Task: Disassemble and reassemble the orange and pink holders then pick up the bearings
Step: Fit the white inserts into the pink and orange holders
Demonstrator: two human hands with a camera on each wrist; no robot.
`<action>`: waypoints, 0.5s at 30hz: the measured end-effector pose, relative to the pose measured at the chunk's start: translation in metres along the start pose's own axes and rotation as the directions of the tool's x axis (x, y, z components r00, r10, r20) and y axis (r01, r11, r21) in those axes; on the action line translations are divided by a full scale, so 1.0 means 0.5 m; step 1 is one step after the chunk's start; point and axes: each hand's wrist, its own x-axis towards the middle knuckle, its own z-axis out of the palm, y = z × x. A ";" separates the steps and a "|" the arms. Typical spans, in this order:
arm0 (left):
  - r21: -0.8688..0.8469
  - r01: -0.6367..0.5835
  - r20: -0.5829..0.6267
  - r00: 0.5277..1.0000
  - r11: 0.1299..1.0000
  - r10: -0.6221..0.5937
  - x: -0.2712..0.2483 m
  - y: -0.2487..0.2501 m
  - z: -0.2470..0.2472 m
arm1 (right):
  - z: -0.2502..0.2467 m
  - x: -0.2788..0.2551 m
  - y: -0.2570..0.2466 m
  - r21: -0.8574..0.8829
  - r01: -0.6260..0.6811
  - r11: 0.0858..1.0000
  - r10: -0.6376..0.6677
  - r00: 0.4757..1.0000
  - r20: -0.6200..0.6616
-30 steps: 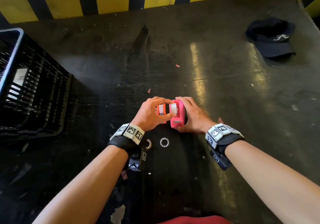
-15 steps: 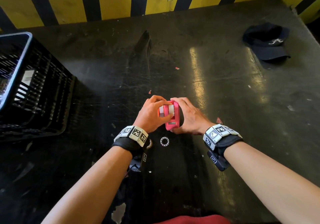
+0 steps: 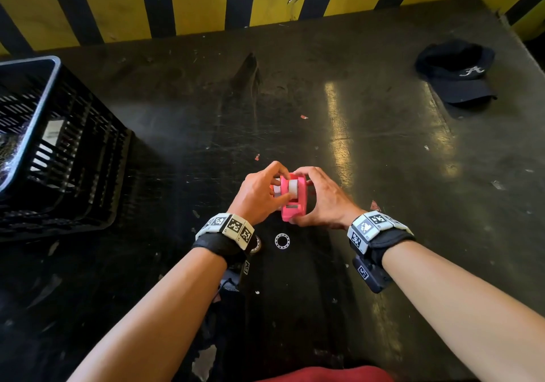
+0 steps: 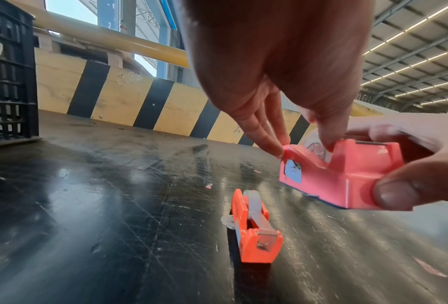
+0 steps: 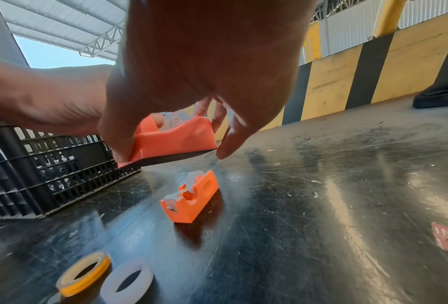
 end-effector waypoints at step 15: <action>0.049 0.011 0.154 0.988 0.999 -0.019 0.013 0.023 -0.023 | -0.011 0.013 0.000 -0.019 -0.006 1.000 0.005 1.000 -0.011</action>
